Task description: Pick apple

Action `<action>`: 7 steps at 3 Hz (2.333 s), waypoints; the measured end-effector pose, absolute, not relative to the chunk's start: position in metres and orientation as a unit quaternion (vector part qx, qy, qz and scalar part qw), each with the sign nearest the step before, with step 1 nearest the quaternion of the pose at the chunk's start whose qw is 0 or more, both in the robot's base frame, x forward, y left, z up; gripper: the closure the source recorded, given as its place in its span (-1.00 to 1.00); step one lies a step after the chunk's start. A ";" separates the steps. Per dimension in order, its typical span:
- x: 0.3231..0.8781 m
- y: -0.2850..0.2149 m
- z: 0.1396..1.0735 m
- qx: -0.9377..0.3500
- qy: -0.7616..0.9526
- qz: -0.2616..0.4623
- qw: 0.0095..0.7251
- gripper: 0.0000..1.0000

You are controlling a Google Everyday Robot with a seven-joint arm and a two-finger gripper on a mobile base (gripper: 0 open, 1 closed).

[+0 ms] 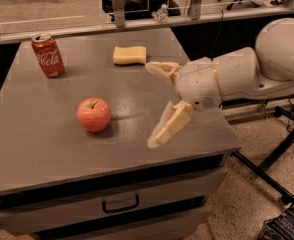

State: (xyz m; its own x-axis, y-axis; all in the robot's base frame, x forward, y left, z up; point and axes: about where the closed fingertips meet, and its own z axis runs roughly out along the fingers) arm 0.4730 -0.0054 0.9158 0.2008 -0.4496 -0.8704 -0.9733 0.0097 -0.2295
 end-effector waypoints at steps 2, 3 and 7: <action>0.490 0.044 0.887 -0.629 0.547 0.344 0.433 -1.00; 0.495 0.068 0.879 -0.635 0.540 0.360 0.420 -1.00; 0.501 0.119 0.858 -0.642 0.520 0.401 0.396 -0.71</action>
Offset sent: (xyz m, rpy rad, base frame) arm 0.0250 0.0793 -0.0417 0.0866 0.0987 0.0910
